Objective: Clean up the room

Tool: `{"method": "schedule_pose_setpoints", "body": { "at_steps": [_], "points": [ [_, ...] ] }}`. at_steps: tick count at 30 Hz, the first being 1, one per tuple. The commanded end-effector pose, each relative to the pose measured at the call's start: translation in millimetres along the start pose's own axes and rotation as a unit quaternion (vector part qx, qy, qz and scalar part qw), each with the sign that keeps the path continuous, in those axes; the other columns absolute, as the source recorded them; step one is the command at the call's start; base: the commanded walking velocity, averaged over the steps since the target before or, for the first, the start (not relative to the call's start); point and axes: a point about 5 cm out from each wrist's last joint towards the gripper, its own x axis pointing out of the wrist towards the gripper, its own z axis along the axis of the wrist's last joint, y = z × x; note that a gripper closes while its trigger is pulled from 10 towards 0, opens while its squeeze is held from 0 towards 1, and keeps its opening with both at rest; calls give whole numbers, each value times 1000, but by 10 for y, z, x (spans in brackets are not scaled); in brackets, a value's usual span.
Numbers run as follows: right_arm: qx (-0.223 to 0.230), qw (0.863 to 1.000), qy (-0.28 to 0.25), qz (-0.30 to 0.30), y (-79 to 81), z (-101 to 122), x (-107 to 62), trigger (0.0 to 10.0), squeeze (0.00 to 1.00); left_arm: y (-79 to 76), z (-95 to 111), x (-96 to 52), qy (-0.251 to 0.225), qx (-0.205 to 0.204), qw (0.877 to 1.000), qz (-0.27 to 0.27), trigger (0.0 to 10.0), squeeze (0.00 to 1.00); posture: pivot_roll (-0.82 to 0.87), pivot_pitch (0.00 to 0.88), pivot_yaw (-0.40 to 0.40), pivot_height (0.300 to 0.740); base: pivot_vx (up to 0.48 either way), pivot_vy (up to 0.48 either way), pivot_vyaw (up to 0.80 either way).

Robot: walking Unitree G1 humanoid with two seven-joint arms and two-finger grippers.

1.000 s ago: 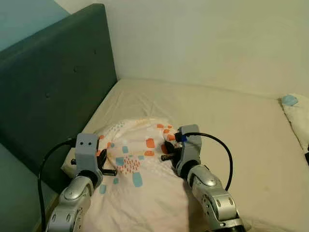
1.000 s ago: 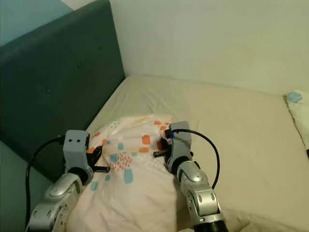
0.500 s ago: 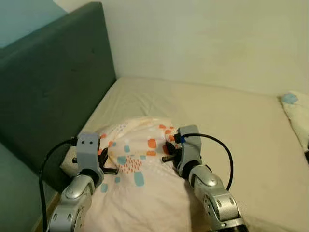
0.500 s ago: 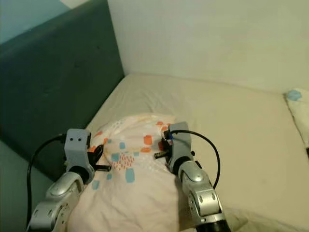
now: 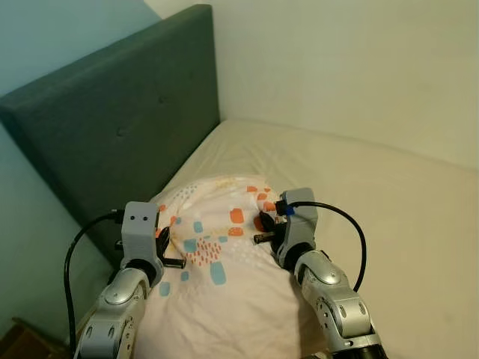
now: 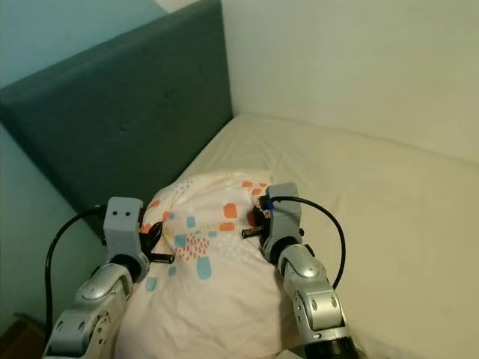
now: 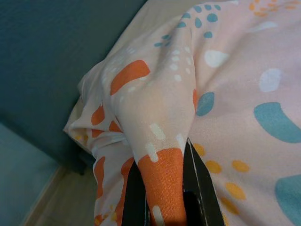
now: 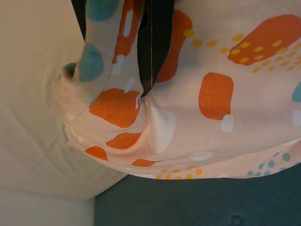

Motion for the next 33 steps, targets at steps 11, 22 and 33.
{"method": "schedule_pose_setpoints", "body": {
  "at_steps": [11, 22, 33],
  "points": [
    [-2, 998, -49, -37, -149, 161, -30, 10000, 0, 117, 139, -4, -29, 31, 999, 33, 10000, 0, -79, 77, 18, 740, 0, 0, 800],
    [6, 998, -53, -40, -164, 172, -26, 10000, 0, 82, 141, -3, -30, 23, 999, 18, 10000, 0, -79, 67, 20, 740, 0, 0, 800],
    [-8, 987, -75, -143, -414, 179, -104, 10000, 0, 9, 157, 30, -34, 15, 999, -10, 10000, 0, -88, 66, 28, 740, 0, 0, 481]
  ]
}}
